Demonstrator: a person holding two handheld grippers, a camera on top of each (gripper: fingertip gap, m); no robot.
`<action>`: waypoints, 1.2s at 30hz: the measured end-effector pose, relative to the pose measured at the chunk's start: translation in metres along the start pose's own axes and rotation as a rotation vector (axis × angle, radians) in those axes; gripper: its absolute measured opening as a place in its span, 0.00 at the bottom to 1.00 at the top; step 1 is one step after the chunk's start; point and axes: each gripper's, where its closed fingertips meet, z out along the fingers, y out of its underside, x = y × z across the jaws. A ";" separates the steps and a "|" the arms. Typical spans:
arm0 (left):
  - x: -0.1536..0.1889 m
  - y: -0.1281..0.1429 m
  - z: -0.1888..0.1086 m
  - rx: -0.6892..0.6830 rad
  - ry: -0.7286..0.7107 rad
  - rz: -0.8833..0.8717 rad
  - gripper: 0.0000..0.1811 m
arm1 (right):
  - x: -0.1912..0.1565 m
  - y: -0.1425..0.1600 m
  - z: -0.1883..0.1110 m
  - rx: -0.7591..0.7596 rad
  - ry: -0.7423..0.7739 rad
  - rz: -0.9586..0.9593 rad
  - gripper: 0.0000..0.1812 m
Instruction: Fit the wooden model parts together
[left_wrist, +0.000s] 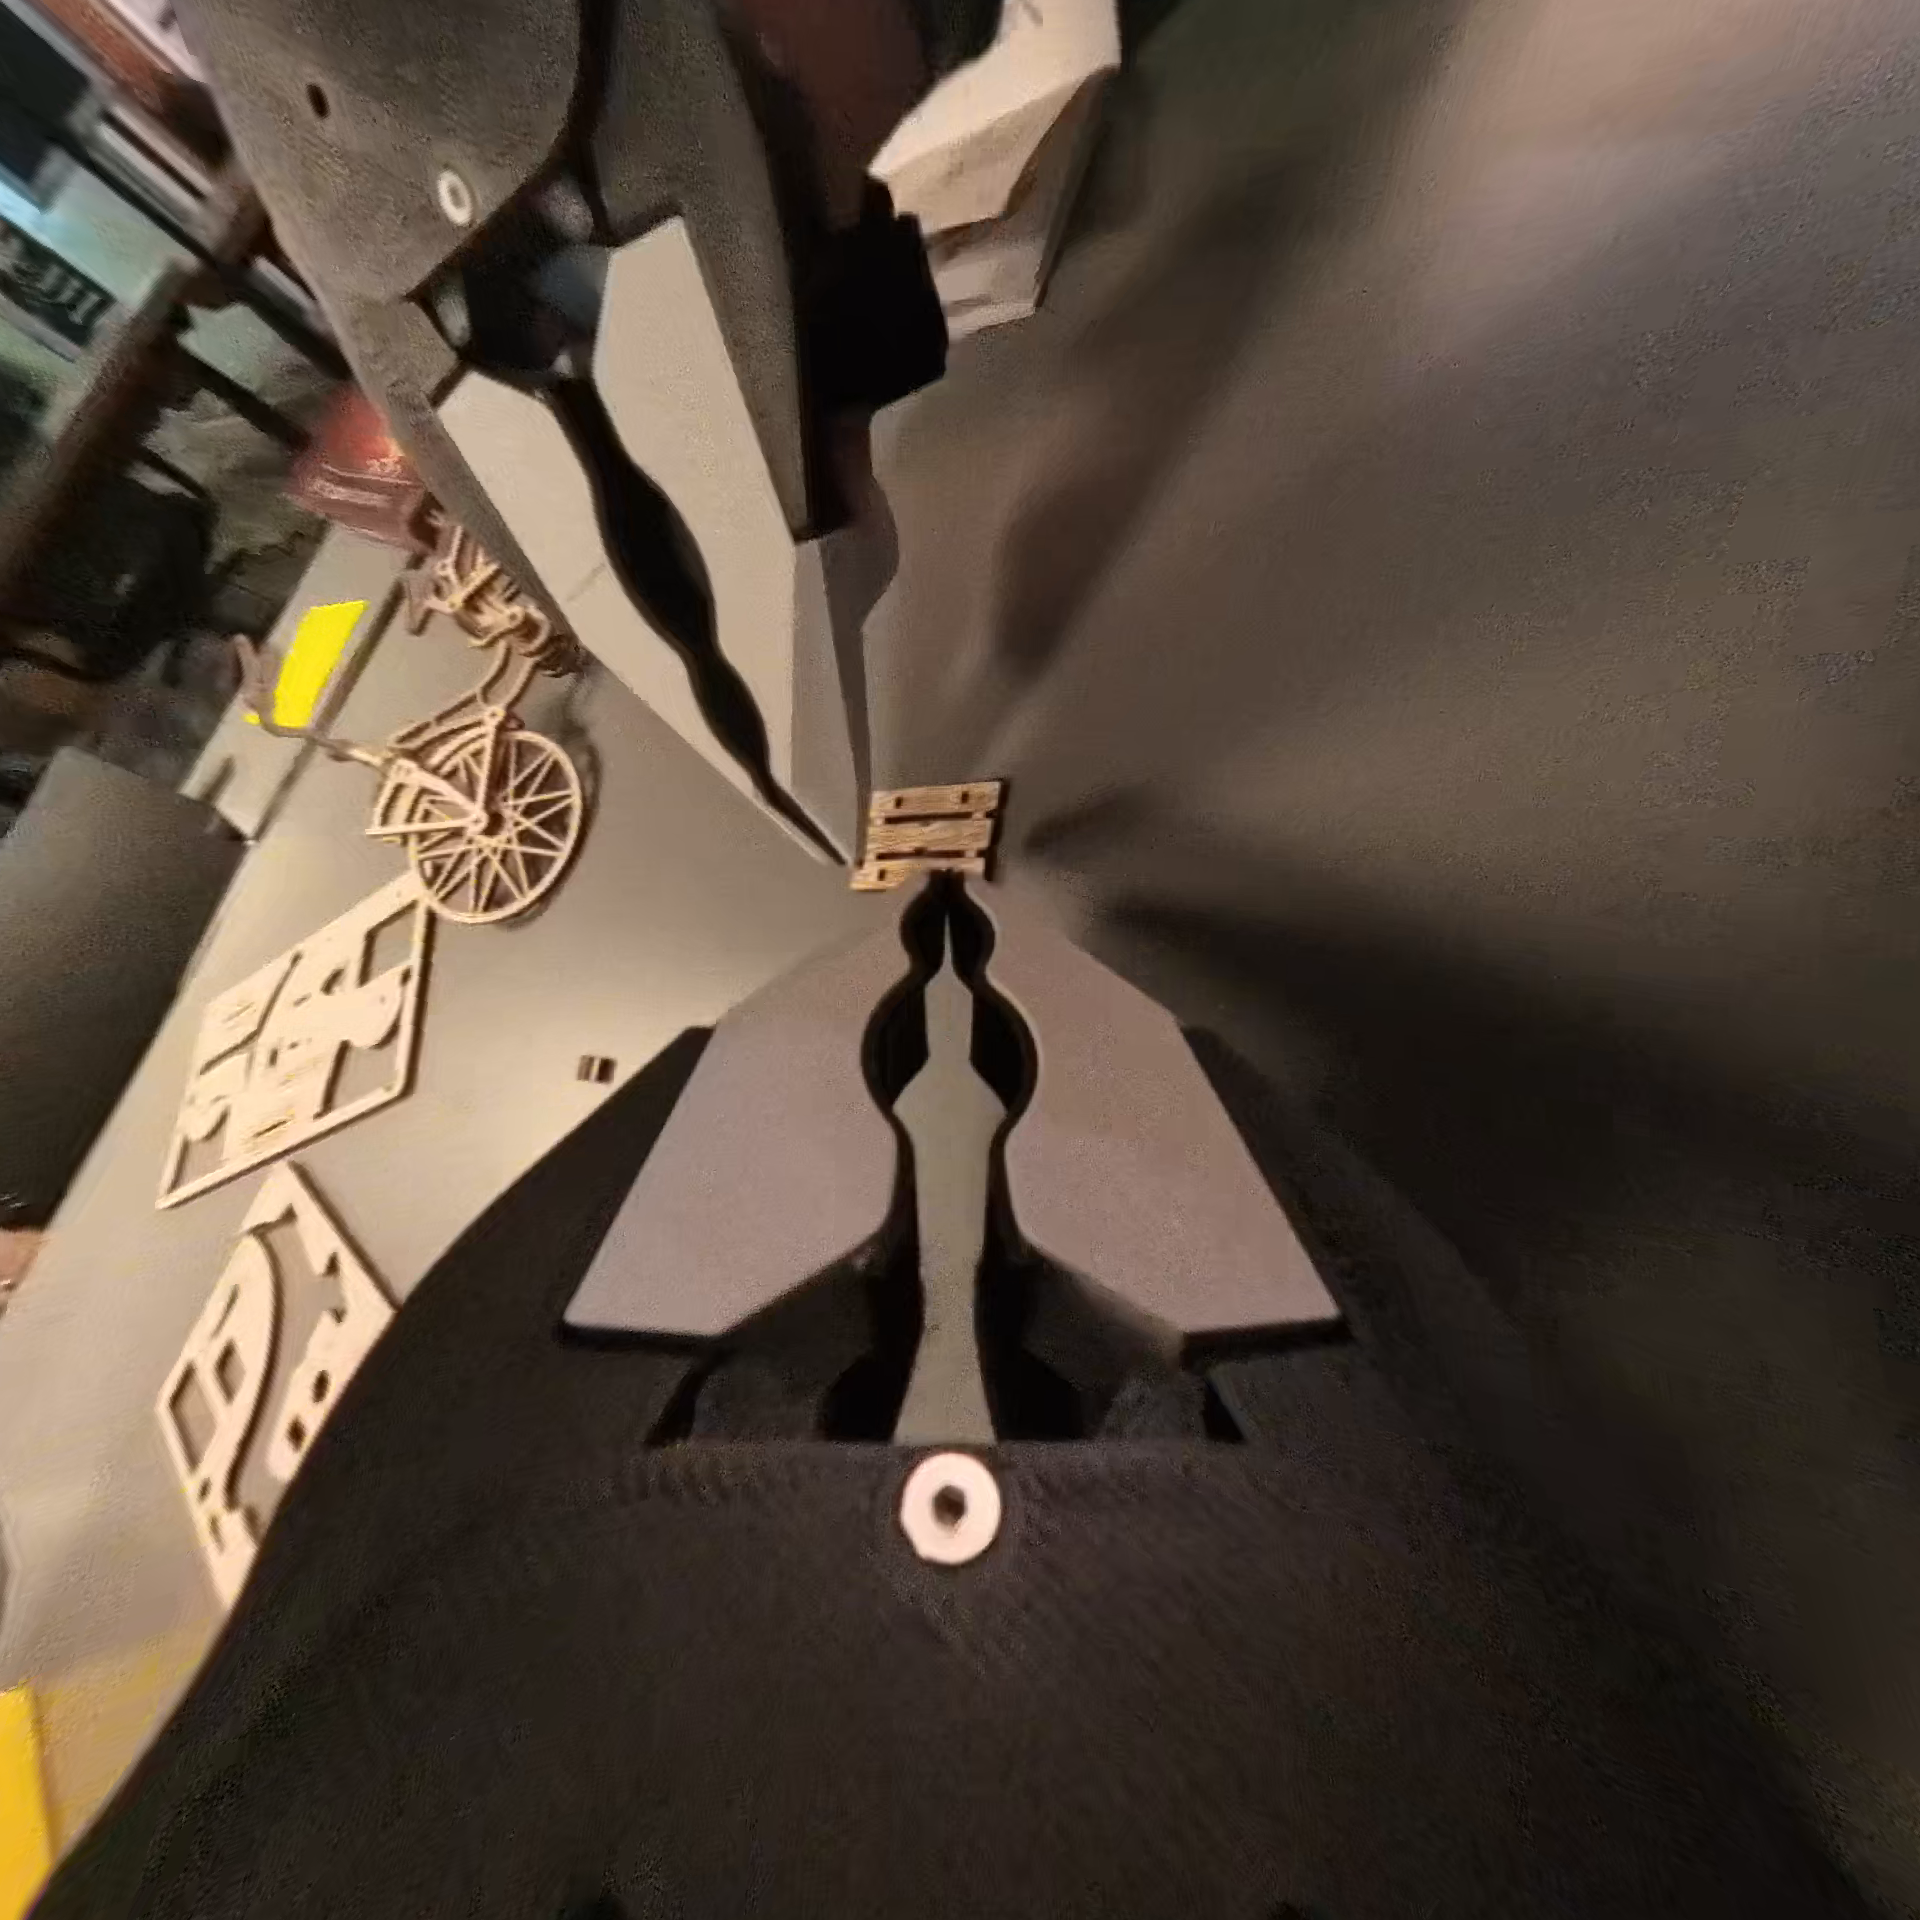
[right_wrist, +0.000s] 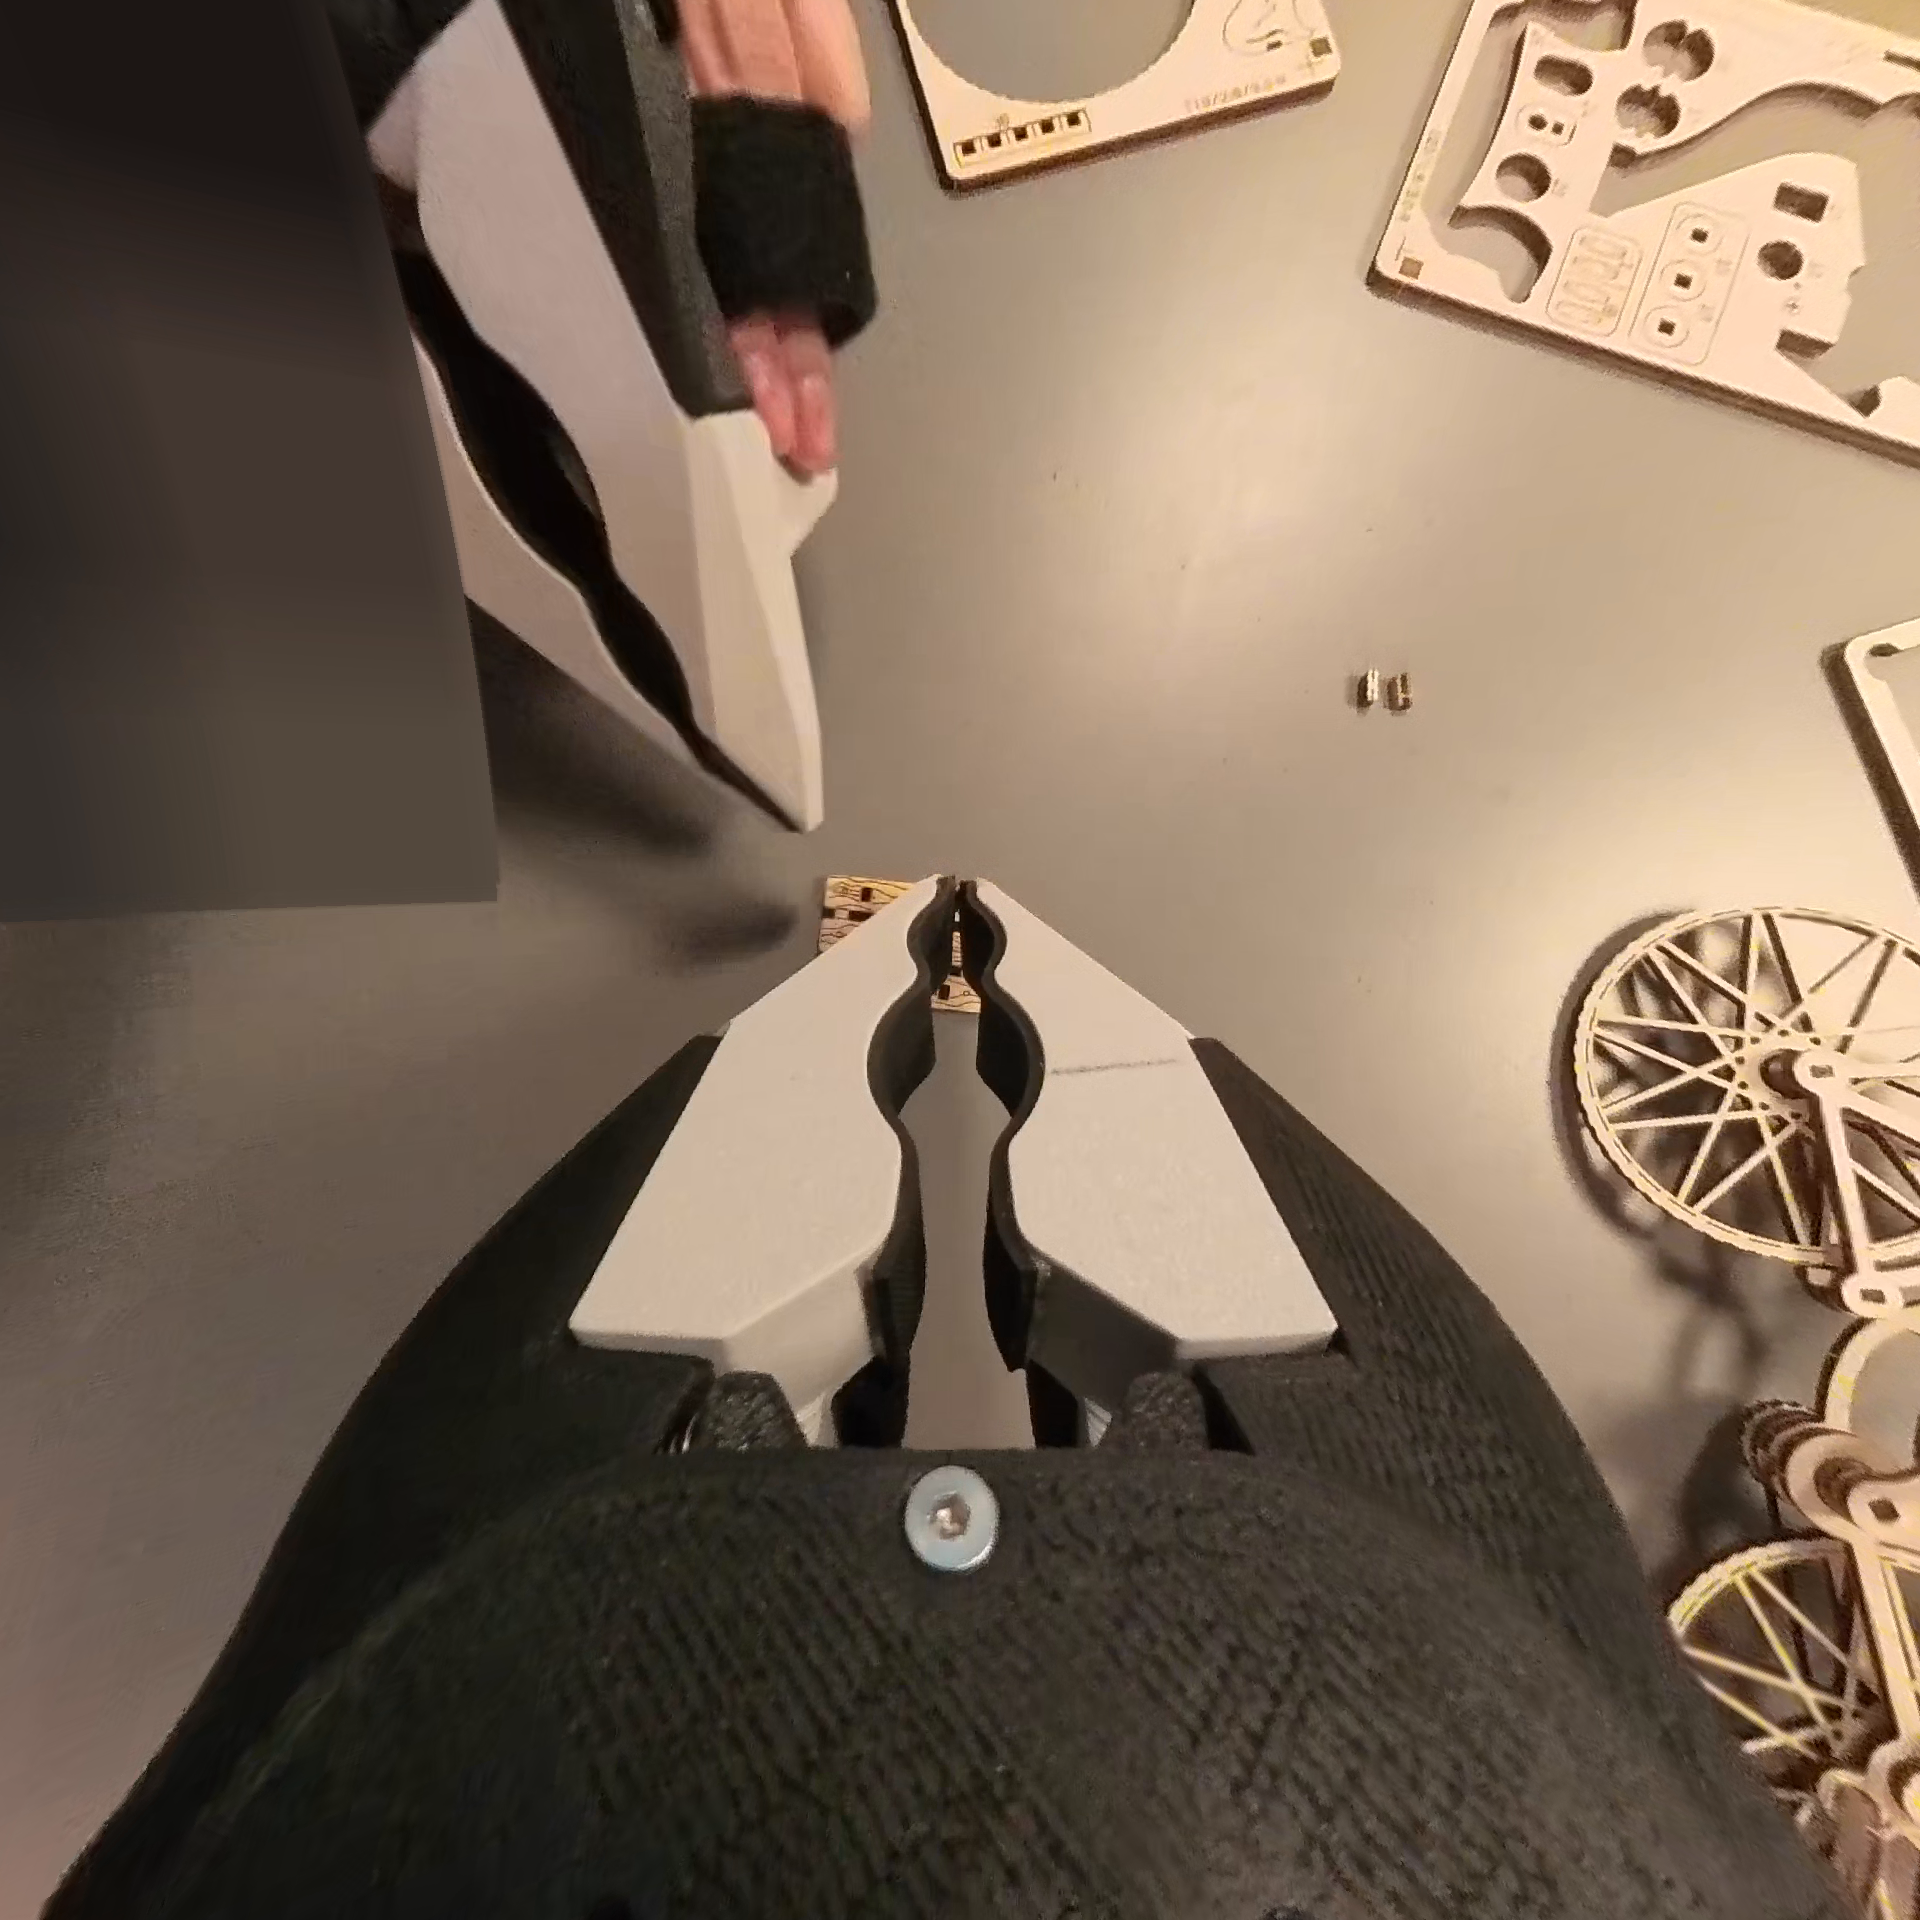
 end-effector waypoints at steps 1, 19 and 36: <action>-0.002 0.001 0.001 -0.013 -0.020 0.016 0.00 | 0.000 0.001 0.000 -0.008 -0.005 -0.002 0.00; -0.005 0.009 0.020 -0.158 -0.103 0.194 0.00 | -0.001 0.005 0.004 -0.045 -0.043 -0.020 0.00; -0.005 0.009 0.020 -0.185 -0.111 0.212 0.00 | -0.001 0.008 0.006 -0.279 0.032 -0.006 0.00</action>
